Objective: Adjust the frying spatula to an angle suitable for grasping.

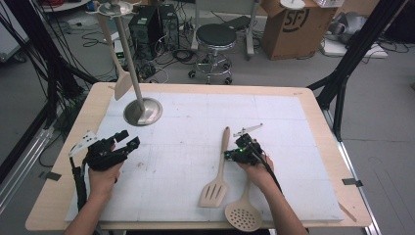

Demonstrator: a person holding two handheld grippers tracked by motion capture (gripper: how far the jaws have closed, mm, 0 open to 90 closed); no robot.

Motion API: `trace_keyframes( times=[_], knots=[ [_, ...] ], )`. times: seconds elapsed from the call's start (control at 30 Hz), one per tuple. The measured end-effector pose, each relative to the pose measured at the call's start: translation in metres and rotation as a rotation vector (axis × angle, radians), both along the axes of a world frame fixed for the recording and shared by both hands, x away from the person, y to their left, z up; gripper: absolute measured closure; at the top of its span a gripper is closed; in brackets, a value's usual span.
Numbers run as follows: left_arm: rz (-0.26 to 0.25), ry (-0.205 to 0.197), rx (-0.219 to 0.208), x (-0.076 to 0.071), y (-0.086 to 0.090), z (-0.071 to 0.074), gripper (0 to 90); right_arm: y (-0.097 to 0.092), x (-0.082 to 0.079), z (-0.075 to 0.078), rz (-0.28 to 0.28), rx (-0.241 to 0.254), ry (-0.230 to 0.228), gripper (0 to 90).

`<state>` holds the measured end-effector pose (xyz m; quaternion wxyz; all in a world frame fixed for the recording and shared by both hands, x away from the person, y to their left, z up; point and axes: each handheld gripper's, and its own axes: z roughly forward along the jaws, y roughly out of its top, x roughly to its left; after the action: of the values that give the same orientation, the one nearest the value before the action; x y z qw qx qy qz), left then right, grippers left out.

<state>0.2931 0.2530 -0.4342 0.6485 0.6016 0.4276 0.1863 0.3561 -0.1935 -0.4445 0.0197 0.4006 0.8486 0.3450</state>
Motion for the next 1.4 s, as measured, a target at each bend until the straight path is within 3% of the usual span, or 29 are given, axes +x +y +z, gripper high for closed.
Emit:
trace_keyframes(
  times=[0.13, 0.37, 0.6, 0.77, 0.97, 1.07, 1.13, 1.4],
  knots=[
    [0.0, 0.003, 0.0, 0.0, 0.0, 0.0, 33.5, 0.008, 0.007, -0.001, 0.011, 0.03, 0.03, 89.7],
    [-0.003, 0.005, -0.002, -0.001, 0.001, -0.001, 33.7, 0.033, 0.015, 0.0, 0.063, 0.03, 0.056, 89.7],
    [0.008, 0.004, -0.012, -0.003, 0.005, -0.001, 33.9, 0.068, 0.015, 0.001, 0.149, 0.019, 0.048, 89.7],
    [0.013, 0.004, -0.017, -0.004, 0.007, -0.001, 34.0, 0.079, 0.016, 0.0, 0.171, 0.034, 0.071, 89.7],
    [0.014, -0.003, -0.013, -0.004, 0.007, 0.0, 34.2, 0.09, 0.016, 0.001, 0.21, 0.022, 0.067, 89.7],
    [0.016, 0.001, -0.012, -0.004, 0.007, 0.0, 34.2, 0.089, 0.016, 0.001, 0.205, 0.021, 0.082, 88.5],
    [0.014, -0.001, -0.015, -0.005, 0.007, 0.0, 34.2, 0.087, 0.014, 0.003, 0.188, 0.017, 0.085, 80.4],
    [0.016, -0.004, -0.016, -0.005, 0.008, 0.0, 34.4, 0.076, 0.006, 0.016, 0.083, 0.108, 0.142, 58.0]
  ],
)
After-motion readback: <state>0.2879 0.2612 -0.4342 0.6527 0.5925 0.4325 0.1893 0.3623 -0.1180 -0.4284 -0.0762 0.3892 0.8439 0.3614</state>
